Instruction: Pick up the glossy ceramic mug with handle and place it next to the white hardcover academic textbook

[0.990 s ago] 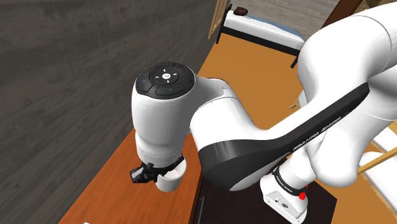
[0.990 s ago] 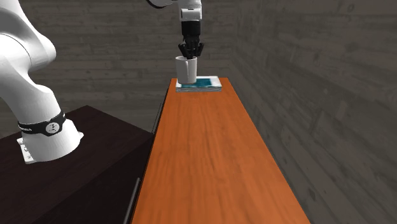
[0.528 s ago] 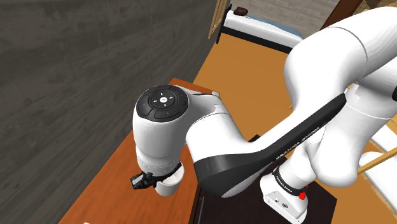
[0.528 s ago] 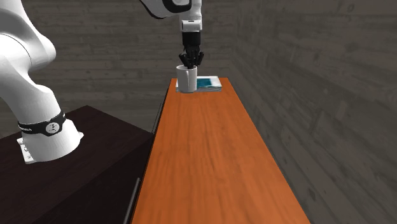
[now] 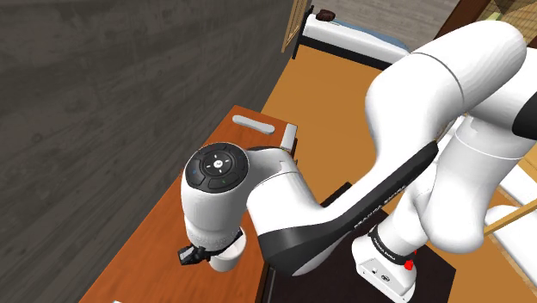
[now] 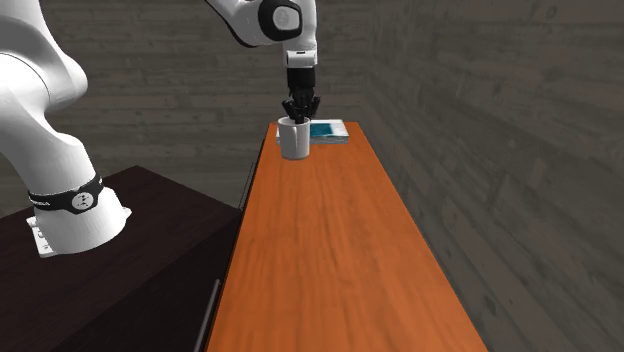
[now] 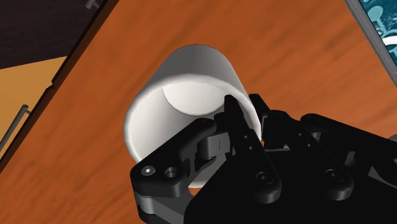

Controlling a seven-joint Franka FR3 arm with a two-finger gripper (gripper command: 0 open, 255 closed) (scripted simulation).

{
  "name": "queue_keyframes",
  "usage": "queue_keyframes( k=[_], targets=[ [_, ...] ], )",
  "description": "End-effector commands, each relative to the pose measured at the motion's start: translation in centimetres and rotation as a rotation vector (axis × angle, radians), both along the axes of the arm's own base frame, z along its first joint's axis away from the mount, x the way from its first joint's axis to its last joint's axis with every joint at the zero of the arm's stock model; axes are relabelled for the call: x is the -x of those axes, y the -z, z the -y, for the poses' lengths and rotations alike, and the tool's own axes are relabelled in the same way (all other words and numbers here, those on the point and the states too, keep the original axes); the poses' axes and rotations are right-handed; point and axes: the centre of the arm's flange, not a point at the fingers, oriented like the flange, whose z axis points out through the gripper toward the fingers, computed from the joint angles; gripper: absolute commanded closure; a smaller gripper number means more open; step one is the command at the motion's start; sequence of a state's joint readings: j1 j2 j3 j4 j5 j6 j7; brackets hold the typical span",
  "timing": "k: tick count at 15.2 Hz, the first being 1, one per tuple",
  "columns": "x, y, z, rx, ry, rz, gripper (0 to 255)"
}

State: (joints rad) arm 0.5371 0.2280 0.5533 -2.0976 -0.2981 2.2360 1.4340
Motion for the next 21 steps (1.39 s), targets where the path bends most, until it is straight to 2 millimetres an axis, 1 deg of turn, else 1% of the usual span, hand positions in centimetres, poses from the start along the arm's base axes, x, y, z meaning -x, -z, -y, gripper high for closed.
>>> queue_keyframes(
  k=[1,3,10,11,16,19,20,21],
  targets=[
    [0.0,1.0,0.0,-0.001,0.000,0.000,255],
    [0.0,2.0,0.0,-0.001,0.000,0.000,255],
    [0.0,2.0,0.0,-0.001,0.000,0.000,255],
    [0.0,2.0,0.0,-0.001,0.000,0.000,0],
    [0.0,2.0,0.0,0.000,0.000,0.000,0],
    [0.3,-1.9,-0.3,-0.001,0.000,0.000,0],
    [0.4,-3.0,-0.4,-0.001,0.000,0.000,0],
    [0.4,-3.0,-0.4,-0.001,0.000,0.000,0]
  ],
)
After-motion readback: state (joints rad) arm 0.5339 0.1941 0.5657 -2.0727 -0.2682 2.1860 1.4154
